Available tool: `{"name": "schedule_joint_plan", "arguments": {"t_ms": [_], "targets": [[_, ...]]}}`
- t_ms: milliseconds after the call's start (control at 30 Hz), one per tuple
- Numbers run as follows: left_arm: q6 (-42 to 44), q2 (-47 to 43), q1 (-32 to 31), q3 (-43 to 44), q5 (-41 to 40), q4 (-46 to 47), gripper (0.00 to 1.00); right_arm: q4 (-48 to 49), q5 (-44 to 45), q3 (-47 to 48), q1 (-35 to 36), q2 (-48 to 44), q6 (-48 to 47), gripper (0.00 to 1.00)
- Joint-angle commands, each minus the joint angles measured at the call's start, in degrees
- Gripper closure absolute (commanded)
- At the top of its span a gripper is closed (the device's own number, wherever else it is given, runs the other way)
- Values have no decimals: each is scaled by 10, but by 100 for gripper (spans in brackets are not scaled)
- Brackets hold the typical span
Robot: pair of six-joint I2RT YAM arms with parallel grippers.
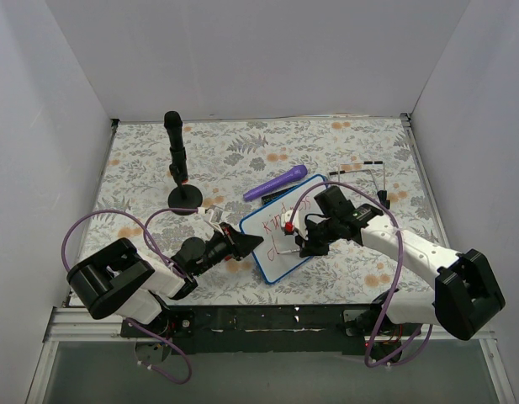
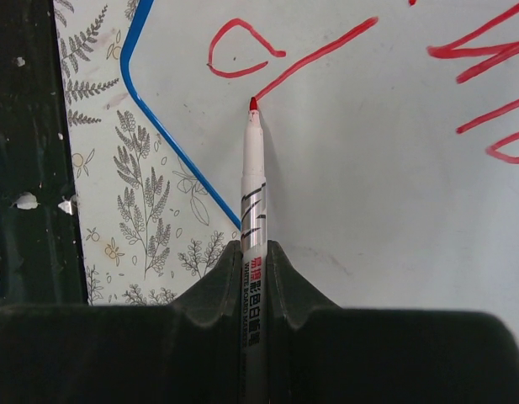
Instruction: Write a sentence on the whiteboard
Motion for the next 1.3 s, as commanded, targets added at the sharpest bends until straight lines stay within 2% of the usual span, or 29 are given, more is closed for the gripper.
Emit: {"name": "schedule_joint_plan", "arguments": {"t_ms": [0,567,900,1267], "targets": [[19,-14,-1,8,5,1,100,-16,0,-8,8,8,-20,99],[20,-18,-1,4,5,1,100,28,16,40,7,8,31,99],[21,-20,-1,2,5,3,100,45,22,42,-19,1,53,99],[22,-21,-1,2,5,2,100,0,15,23,-20,8,6,99]]}}
